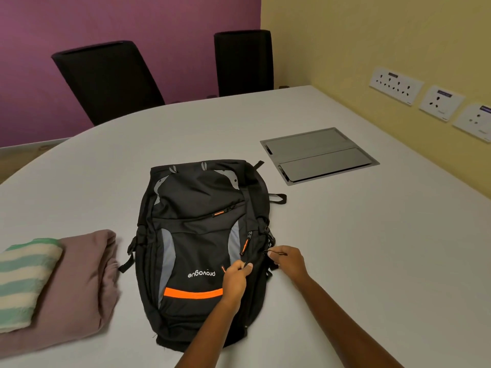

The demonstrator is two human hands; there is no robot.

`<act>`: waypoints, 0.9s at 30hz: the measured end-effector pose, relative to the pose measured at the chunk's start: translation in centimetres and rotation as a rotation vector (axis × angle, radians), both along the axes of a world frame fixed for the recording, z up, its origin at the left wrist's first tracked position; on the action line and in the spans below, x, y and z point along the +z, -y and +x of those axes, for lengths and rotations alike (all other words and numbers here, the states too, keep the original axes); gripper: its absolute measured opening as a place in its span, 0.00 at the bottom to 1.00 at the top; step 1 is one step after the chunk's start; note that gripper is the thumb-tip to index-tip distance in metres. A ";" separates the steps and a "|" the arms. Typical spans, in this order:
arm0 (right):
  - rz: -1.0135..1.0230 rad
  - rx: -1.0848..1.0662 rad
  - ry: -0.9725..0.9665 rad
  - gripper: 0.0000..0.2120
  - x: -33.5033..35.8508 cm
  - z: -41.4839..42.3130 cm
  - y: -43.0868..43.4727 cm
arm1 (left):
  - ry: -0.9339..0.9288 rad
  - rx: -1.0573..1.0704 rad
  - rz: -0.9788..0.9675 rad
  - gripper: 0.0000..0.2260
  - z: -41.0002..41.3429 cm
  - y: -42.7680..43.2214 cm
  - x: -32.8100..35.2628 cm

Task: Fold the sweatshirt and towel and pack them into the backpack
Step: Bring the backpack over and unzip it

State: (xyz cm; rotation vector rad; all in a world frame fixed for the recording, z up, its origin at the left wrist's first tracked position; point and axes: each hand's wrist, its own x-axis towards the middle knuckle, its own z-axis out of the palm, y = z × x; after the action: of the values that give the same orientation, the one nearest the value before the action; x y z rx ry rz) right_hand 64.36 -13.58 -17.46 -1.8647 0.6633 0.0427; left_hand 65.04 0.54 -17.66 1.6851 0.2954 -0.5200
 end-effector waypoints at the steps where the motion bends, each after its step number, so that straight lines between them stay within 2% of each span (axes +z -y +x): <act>1: -0.009 -0.001 0.008 0.09 0.1 -0.1 -0.1 | -0.014 0.005 -0.004 0.17 0.0 0.0 -0.1; 5: -0.226 0.087 0.073 0.08 0.6 -0.7 -0.3 | -0.042 -0.004 -0.003 0.15 -0.1 0.1 -0.2; 10: -0.416 0.268 0.118 0.14 0.6 -2.2 -1.1 | -0.012 -0.037 0.080 0.16 -0.3 0.6 -0.2; 12: -0.422 0.244 0.123 0.13 0.0 -2.7 -1.2 | -0.003 -0.044 0.101 0.16 -0.4 0.8 -0.2; 15: -0.291 0.090 0.140 0.12 0.0 -2.9 -0.9 | 0.005 -0.042 0.117 0.14 -0.6 0.9 0.0; 18: -0.214 0.009 0.149 0.08 0.8 -2.5 -0.1 | 0.042 -0.045 0.164 0.17 -0.7 1.1 -0.1; 22: -0.281 0.068 0.116 0.08 0.8 -2.0 0.5 | 0.135 -0.081 0.268 0.17 -0.9 1.2 -0.2; 27: -0.373 0.233 -0.010 0.12 0.6 -2.5 0.2 | 0.264 -0.258 0.549 0.14 0.2 2.1 0.4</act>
State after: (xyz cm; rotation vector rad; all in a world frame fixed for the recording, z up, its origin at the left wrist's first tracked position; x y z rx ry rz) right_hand 61.81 -13.83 -16.86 -2.2968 0.4798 0.0847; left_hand 65.22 -1.56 -17.23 2.3195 0.0228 -0.4181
